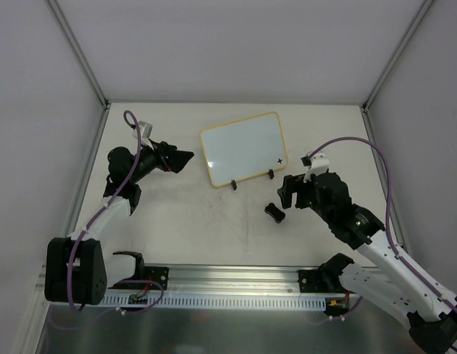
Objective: Erase the whiteboard
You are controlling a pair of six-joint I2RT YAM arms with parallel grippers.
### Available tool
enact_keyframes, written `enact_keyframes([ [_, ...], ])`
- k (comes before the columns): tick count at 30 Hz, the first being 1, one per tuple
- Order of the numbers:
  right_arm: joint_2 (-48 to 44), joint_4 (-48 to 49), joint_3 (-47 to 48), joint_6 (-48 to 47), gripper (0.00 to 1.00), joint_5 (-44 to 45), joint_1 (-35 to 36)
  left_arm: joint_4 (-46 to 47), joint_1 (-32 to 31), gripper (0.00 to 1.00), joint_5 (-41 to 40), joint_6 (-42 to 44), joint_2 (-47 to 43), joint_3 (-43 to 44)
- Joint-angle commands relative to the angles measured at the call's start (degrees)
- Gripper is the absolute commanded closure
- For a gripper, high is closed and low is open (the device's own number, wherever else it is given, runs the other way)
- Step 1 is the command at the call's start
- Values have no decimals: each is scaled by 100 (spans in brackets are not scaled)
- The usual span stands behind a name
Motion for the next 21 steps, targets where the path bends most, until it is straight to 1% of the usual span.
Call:
enact_keyframes([
  [1,-194,406,-108,-136,14,209,-29,-392,61,1,-1058,-13,-844,-362],
  [3,-212,477,-161,-127,13,244,-29,-541,52,1,-1244,-407,-1127,-591],
  [4,-212,486,-170,-118,13,306,-38,-664,9,1,-1463,-514,-1424,-662],
  [6,-194,556,-196,-127,13,332,-29,-937,-79,1,-1649,-629,-1698,-873],
  [7,-211,591,-257,-136,12,333,-29,-1007,-167,1,-1710,-621,-1952,-943],
  [9,-282,783,-345,-162,12,341,-29,-1332,-238,1,-1904,-507,-2165,-1075],
  [10,-430,1037,-563,-223,12,324,-29,-1820,-264,1,-2104,-367,-2401,-1101],
  [11,-431,1040,-661,-224,12,341,-29,-1825,-273,1,-2106,-366,-2464,-1128],
  [13,-589,1258,-837,-259,12,455,-38,-2192,-291,1,-2334,-444,-2561,-1224],
  [16,-782,1539,-1171,-303,12,622,-38,-2247,-334,1,-2291,-323,-2850,-1584],
  [21,-1002,1901,-1523,-277,11,473,-29,-2379,-352,1,-2396,-32,-3605,-2067],
])
